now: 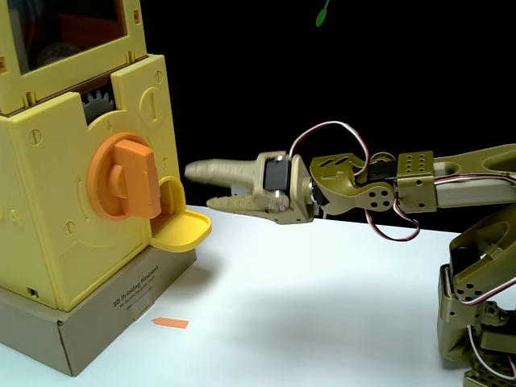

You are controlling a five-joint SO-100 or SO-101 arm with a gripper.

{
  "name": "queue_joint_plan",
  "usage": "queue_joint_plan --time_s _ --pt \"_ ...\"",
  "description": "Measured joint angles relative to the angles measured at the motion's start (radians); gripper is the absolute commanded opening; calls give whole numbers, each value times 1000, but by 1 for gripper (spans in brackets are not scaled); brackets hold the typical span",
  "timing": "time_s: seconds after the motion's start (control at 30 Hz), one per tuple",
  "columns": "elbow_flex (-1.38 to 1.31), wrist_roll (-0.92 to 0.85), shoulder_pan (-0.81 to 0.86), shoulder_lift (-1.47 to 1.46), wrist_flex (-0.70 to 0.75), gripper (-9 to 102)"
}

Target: Turn the button of vending machine.

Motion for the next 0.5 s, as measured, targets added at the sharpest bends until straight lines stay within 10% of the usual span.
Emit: queue_joint_plan --time_s 0.5 --pt "-196 -568 80 -341 -140 40"
